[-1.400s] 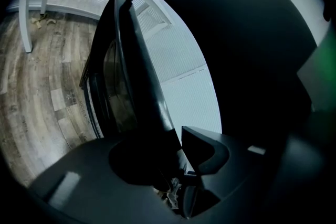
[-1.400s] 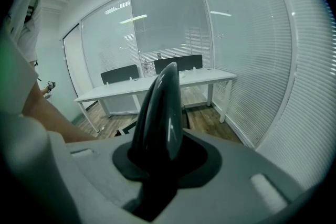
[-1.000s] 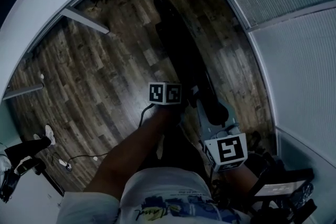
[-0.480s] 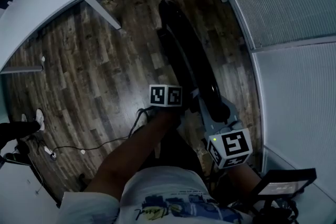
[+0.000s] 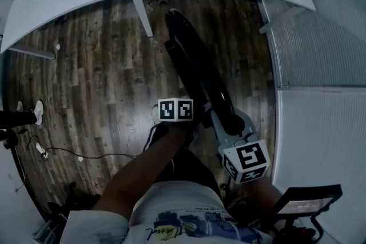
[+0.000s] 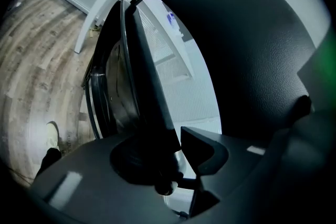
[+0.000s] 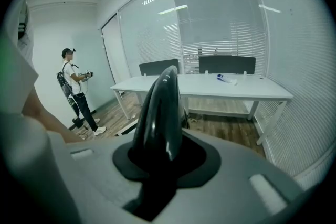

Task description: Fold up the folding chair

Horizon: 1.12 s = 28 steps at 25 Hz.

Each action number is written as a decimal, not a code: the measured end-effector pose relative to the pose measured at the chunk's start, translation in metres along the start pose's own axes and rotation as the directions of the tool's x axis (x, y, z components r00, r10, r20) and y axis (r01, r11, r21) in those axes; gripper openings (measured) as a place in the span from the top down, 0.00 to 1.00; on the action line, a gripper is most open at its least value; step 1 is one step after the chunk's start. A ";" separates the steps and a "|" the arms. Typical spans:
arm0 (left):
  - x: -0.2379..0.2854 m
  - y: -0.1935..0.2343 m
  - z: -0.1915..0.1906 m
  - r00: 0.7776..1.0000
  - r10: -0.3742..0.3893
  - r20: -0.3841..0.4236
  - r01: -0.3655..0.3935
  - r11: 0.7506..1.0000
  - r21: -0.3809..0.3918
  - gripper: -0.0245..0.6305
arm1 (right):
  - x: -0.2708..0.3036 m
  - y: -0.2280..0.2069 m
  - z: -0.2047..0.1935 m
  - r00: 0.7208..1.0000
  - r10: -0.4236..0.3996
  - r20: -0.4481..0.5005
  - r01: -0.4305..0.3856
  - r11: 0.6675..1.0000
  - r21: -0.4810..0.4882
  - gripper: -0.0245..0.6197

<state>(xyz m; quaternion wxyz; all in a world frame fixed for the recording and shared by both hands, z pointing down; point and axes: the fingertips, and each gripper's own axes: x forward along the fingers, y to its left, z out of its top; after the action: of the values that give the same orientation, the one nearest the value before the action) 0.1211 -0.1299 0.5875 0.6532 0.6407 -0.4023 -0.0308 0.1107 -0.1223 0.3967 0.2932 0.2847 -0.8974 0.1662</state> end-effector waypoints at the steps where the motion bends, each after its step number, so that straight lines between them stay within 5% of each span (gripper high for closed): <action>1: -0.012 0.005 0.008 1.000 0.005 0.014 -0.005 1.000 -0.008 0.72 | 0.008 0.009 0.008 1.000 0.016 -0.003 -0.016 1.000 -0.007 0.84; 17: -0.137 0.095 0.135 0.961 0.100 0.259 -0.061 0.986 -0.157 0.73 | 0.145 0.107 0.103 0.958 0.275 -0.075 -0.284 0.948 -0.144 0.84; 28: -0.171 0.135 0.211 0.877 0.192 0.440 -0.073 0.959 -0.273 0.72 | 0.220 0.126 0.150 0.877 0.455 -0.151 -0.480 0.839 -0.258 0.84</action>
<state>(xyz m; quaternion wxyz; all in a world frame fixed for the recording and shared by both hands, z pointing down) -0.1774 -0.1823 0.5905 0.6140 0.4989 -0.5822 -0.1873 -0.1768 -0.1845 0.4006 0.3192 0.0042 -0.9410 0.1121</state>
